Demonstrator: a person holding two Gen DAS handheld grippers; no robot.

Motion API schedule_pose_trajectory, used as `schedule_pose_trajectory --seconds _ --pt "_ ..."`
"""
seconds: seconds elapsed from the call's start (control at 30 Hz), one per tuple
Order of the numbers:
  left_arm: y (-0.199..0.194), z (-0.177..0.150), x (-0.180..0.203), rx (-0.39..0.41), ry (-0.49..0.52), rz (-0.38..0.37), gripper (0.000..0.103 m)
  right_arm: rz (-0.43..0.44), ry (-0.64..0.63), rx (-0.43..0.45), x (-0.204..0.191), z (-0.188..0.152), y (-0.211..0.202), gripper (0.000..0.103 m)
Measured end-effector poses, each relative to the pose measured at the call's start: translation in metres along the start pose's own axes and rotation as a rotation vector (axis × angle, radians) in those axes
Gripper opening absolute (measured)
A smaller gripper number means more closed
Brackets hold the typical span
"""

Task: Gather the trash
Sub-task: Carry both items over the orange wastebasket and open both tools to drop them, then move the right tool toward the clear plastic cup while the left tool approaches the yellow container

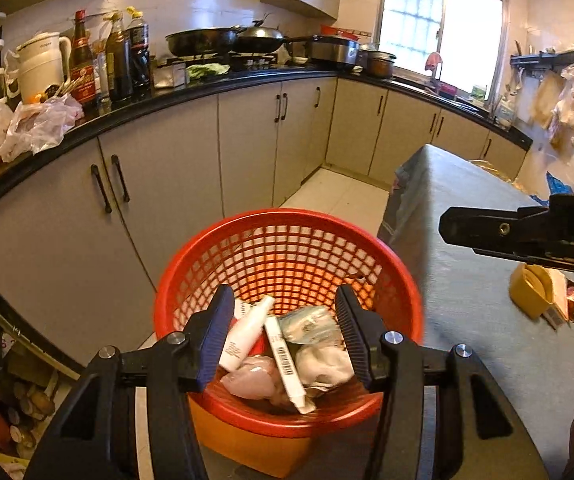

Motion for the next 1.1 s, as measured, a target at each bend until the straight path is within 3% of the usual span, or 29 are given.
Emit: schedule_pose_trajectory --seconds 0.37,0.67,0.8,1.1 --pt "-0.012 -0.006 0.051 -0.001 0.084 -0.052 0.051 -0.030 0.084 0.026 0.049 -0.026 -0.042 0.054" --pt "-0.016 -0.014 0.102 -0.020 0.184 -0.102 0.052 -0.090 0.174 0.064 0.111 -0.066 -0.089 0.054" --pt "-0.015 -0.018 0.129 -0.039 0.231 -0.133 0.053 -0.131 0.217 0.111 0.143 -0.082 -0.122 0.054" --pt "0.001 -0.017 0.184 -0.112 0.314 -0.196 0.053 -0.311 0.366 0.305 0.230 -0.106 -0.220 0.054"
Point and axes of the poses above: each gripper's, at about its wrist camera, not at the fingertips, and y roughly the way its jaws point, x to its right, z to its top, the point moved 1 cm from there along y, roughly the way its jaws point, and after that the axes turned 4 degrees about -z, right-handed, at the moved point
